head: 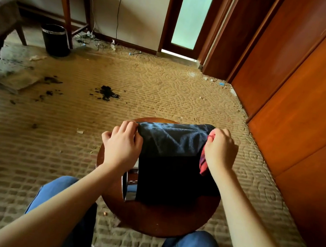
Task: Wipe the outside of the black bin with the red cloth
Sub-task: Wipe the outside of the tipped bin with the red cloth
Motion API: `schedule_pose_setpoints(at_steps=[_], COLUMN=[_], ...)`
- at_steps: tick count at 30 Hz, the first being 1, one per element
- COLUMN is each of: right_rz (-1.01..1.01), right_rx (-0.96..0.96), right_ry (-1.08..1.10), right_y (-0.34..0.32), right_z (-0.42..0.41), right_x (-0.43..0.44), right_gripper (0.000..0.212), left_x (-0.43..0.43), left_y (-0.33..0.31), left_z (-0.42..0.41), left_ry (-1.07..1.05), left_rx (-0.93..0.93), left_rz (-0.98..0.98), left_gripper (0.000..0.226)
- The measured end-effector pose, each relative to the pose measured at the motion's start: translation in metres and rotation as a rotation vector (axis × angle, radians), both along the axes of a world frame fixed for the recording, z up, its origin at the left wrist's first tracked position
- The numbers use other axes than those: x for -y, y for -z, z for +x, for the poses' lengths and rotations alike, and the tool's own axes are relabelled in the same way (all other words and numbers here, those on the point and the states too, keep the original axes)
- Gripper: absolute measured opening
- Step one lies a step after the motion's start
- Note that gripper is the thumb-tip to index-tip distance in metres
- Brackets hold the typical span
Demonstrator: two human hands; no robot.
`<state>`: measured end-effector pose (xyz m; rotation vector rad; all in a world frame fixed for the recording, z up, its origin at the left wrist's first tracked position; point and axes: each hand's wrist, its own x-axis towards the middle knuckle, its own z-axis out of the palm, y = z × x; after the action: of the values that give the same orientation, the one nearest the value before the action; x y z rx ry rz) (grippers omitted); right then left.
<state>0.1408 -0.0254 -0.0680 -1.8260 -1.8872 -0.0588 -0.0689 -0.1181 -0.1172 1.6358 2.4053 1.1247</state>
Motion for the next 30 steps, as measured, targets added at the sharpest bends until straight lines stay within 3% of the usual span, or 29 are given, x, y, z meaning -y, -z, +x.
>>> schedule_pose_setpoints(at_steps=[3,6,10,14,19,24,30], right_rz=[0.155,0.245,0.110,-0.023,0.153,0.269,0.006], right_rx=[-0.018,0.088,0.146,0.082,-0.137,0.040,-0.032], right_ry=[-0.131,-0.257,-0.130,-0.036,-0.182,-0.286,-0.024], right_y=[0.022,0.032,0.005,-0.008,0.021,0.029,-0.001], right_z=[-0.006,0.003,0.017,0.012,-0.011,-0.008,0.004], right_x=[0.044,0.058,0.007,-0.019,0.028,0.041,-0.014], right_gripper=[0.007,0.010,0.007,0.014,0.006,0.012,0.010], left_x=[-0.012,-0.011,0.009,0.013,-0.015,-0.013,0.008], left_y=[-0.001,0.000,0.007,0.005,-0.002,-0.001,0.010], left_z=[-0.006,-0.005,0.003,0.005,-0.012,-0.009,0.000], left_ry=[-0.013,0.006,0.070,0.084,0.057,0.079,0.127], left_rx=[0.080,0.130,0.106,0.082,0.215,0.199,0.101], left_rz=[-0.002,0.011,0.041,0.047,0.044,0.041,0.086], left_gripper=[0.023,0.024,0.037,0.045,0.030,0.031,0.046])
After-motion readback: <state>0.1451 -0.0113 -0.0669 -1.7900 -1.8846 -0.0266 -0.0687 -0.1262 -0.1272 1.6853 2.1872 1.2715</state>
